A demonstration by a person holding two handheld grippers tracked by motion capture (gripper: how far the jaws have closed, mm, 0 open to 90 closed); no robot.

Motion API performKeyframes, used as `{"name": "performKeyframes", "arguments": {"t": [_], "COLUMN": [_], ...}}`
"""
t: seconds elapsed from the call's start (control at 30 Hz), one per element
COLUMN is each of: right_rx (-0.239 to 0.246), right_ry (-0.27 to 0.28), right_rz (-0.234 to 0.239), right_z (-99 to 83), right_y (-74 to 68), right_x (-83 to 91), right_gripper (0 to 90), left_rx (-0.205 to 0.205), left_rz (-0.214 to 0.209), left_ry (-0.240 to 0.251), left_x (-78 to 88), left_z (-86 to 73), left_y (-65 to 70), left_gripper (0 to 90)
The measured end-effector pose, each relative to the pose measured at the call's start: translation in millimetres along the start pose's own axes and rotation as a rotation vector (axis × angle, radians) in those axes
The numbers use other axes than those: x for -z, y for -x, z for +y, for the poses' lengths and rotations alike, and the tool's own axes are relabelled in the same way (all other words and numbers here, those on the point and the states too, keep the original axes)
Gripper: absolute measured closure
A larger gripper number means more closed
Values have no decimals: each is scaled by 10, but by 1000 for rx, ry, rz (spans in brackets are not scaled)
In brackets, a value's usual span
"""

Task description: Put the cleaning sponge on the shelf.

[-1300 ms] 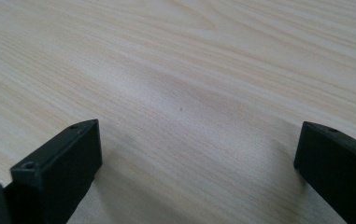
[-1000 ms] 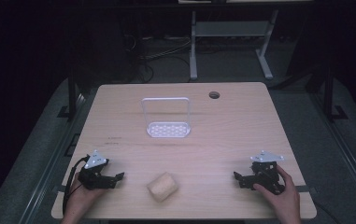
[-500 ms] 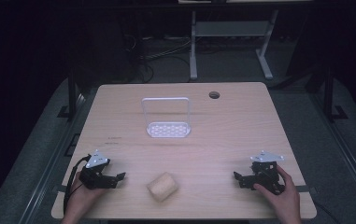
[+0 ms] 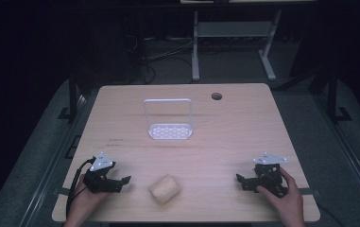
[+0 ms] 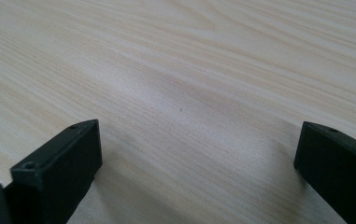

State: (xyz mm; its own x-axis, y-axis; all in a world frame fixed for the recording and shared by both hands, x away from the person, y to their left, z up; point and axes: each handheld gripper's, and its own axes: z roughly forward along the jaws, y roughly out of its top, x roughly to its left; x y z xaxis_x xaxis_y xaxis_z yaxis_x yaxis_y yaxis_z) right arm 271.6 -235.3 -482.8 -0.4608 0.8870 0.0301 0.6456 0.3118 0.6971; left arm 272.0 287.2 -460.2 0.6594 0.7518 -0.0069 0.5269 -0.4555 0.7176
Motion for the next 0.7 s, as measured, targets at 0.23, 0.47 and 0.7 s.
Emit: {"name": "performKeyframes", "arguments": {"t": [0.23, 0.47, 0.7], "right_rx": [0, 0, 0], "right_ry": [0, 0, 0], "right_rz": [0, 0, 1], "right_z": [0, 0, 0], "right_y": [0, 0, 0], "right_x": [0, 0, 0], "right_gripper": [6, 7, 6], "left_rx": [-12, -19, -34], "left_rz": [-19, -43, -54], "left_ry": [1, 5, 16], "left_x": [1, 22, 46], "left_z": [49, 119, 182], "left_y": [83, 176, 251], "left_gripper": [142, 142, 143]}}
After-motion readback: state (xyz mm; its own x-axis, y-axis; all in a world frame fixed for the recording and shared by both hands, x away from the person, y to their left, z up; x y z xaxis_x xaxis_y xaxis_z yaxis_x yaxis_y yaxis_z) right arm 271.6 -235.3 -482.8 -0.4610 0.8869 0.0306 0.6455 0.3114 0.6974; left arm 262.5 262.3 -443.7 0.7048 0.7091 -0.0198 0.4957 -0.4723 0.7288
